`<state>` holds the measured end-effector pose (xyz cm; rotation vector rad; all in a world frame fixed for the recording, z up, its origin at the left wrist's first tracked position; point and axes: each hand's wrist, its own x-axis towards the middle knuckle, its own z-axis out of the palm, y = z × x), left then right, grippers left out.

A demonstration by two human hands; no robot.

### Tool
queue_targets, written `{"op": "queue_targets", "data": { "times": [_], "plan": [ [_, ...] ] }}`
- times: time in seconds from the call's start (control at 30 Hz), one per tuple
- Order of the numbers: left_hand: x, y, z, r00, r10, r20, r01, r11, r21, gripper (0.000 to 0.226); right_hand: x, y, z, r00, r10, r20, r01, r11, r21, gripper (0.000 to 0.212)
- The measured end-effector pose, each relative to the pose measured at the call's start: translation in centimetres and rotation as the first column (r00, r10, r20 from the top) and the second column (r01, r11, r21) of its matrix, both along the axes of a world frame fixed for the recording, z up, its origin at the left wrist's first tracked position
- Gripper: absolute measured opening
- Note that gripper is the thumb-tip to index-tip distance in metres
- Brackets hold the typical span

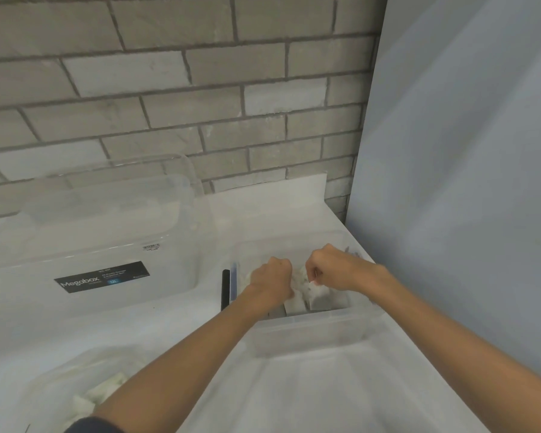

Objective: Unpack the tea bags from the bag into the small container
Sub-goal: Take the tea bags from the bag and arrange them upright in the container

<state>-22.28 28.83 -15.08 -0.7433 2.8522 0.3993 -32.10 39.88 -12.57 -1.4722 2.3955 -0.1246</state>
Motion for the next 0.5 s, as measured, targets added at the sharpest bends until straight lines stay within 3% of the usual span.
{"op": "queue_targets", "data": {
  "times": [0.23,0.5],
  "plan": [
    [0.8,-1.0,1.8,0.994,0.030,-0.107,-0.028,0.999,0.027,0.026,-0.4,-1.0,-1.7,0.999,0.028,0.016,-0.029,0.997,0.066,0.021],
    [2.2,-1.0,3.1,0.984,-0.004,-0.178,0.012,0.999,0.043,0.013,0.2,-1.1,-1.2,0.997,0.033,-0.069,-0.027,0.996,0.087,0.020]
  ]
}}
